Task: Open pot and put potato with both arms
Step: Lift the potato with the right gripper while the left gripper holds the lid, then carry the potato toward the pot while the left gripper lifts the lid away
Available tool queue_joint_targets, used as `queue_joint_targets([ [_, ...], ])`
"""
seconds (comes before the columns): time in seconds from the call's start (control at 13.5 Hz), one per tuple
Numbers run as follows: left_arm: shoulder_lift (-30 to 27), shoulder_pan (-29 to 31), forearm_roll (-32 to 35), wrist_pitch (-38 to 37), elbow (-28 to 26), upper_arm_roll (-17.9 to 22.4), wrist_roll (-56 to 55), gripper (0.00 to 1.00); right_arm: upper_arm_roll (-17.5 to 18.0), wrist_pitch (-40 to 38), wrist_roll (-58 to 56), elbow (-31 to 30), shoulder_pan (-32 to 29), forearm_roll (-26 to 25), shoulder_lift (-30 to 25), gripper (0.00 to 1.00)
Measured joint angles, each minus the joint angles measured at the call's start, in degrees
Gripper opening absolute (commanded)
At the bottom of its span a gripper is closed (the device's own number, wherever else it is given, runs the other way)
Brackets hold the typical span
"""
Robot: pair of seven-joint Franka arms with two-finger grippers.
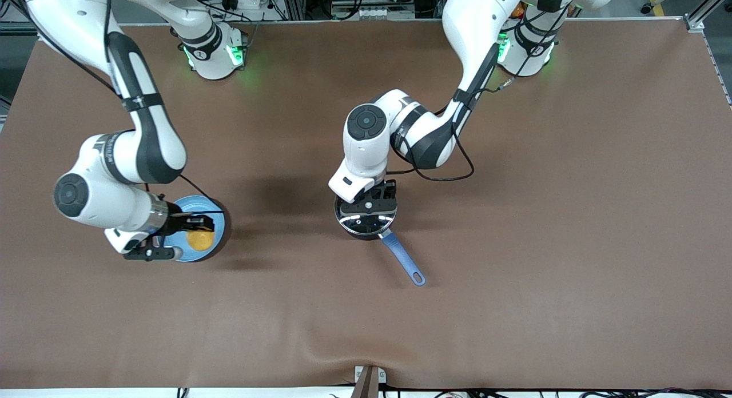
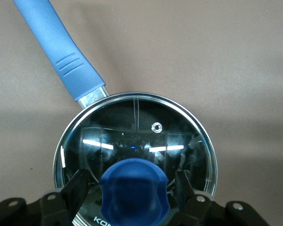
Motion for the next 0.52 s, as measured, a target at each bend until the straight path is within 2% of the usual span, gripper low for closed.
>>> queue_joint_targets([
  [0.07,0.08,-0.01,0.0,-0.02,-0.01,-0.01,0.0,0.72,0.07,-0.01,2.16,0.27,1.41,0.04,0.0,0.0],
  [0.15,0.26,-0.02,0.0,-0.04,-0.02,-0.01,0.0,0.59,0.14,-0.01,4.44,0.6,2.89,0.12,0.0,0.0],
  [0.3,0.65,-0.04,0.0,-0.04,-0.02,-0.06,0.0,0.14,0.22,0.18,9.41,1.38,6.3,1.12,0.01,0.0],
  [0.37,0.68,-0.06,0.0,0.06,0.03,-0.09,0.0,0.0,0.23,0.23,11.17,1.83,7.85,2.18,0.0,0.0],
  [0.52,0.66,-0.07,-0.38,0.04,0.18,-0.1,0.0,0.0,0.23,0.31,13.69,2.79,10.24,3.89,0.01,0.0],
])
